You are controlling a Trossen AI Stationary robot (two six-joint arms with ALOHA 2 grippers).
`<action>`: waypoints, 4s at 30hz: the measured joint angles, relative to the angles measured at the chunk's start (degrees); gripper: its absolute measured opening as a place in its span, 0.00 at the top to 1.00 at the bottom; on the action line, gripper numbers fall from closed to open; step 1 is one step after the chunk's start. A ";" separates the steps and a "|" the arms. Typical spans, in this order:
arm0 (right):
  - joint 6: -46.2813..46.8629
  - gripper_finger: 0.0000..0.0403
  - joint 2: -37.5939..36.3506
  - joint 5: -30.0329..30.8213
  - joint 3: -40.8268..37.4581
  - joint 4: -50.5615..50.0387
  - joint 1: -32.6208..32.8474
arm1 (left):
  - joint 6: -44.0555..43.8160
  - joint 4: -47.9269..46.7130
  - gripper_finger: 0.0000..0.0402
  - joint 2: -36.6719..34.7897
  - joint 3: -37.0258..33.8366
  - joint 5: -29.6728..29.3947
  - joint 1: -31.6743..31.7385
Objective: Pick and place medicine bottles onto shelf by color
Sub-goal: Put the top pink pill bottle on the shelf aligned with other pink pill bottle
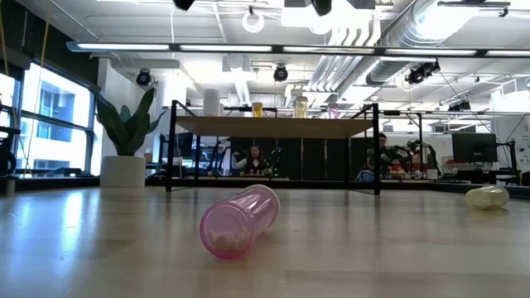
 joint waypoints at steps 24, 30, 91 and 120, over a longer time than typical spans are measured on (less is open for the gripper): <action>-22.18 0.85 -7.72 -8.49 0.02 7.50 -4.13 | -7.73 32.99 0.50 7.70 0.04 -3.37 -0.09; -21.87 0.85 -7.57 -8.51 0.02 6.30 -4.52 | -8.11 33.28 0.50 8.79 -0.04 -3.37 -0.24; -14.45 0.54 -10.50 -8.01 -0.02 -14.48 -5.61 | -5.05 28.93 0.79 8.72 0.02 -7.89 -0.19; -33.96 0.52 -13.39 -19.77 16.34 -29.77 -20.76 | -5.15 0.96 0.79 8.78 0.02 -20.11 -4.88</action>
